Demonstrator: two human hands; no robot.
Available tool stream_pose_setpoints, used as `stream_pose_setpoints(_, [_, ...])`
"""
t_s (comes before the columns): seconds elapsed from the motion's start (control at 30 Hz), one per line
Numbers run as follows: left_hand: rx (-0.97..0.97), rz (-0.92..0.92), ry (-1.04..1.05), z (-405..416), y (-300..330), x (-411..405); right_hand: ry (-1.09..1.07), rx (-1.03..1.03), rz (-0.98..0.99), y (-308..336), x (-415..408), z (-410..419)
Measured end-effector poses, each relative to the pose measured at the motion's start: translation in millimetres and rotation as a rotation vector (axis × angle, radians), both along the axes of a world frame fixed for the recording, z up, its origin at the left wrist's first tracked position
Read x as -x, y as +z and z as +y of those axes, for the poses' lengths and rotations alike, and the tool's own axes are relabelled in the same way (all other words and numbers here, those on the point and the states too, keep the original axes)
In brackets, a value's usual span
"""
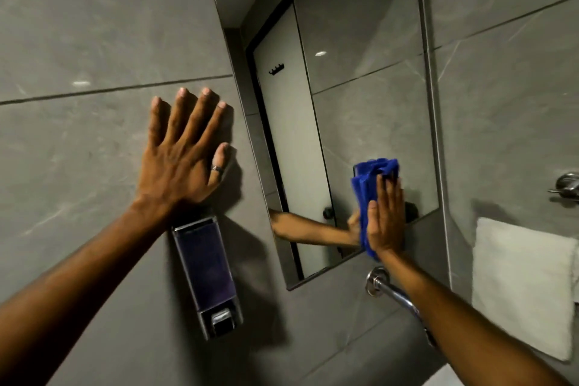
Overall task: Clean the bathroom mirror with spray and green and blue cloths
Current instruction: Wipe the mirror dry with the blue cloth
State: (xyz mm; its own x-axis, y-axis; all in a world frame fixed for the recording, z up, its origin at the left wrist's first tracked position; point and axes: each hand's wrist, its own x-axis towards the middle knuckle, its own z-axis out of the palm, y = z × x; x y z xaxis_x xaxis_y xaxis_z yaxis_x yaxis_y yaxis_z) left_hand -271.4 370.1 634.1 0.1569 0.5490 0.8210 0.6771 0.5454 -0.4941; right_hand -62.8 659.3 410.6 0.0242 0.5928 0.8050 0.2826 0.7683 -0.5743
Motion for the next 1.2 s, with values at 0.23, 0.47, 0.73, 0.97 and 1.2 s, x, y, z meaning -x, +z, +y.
stream_pose_setpoints(0.23, [-0.043, 0.032, -0.025, 14.0, -5.1, 8.0, -0.112, 0.293, 0.200, 23.2, -61.6, 115.1])
stream_pose_setpoints(0.47, [-0.066, 0.057, -0.021, 41.2, 1.7, 25.3, -0.059, 0.028, 0.175, 34.4, 23.4, 54.7])
stream_pose_setpoints(0.73, [0.031, -0.032, -0.013, 30.9, -15.0, 12.0, 0.047, -0.430, -0.199, 96.3, 113.6, -98.2])
stream_pose_setpoints(0.97, [0.004, -0.100, -0.027, 13.5, 40.5, -4.6, -0.003, -0.416, -0.169, 187.3, 72.3, -62.9])
stream_pose_setpoints(1.2, [-0.123, -0.041, -0.018, 27.4, 73.9, -6.6, -0.061, -0.158, -0.007, 212.1, -5.5, 43.9])
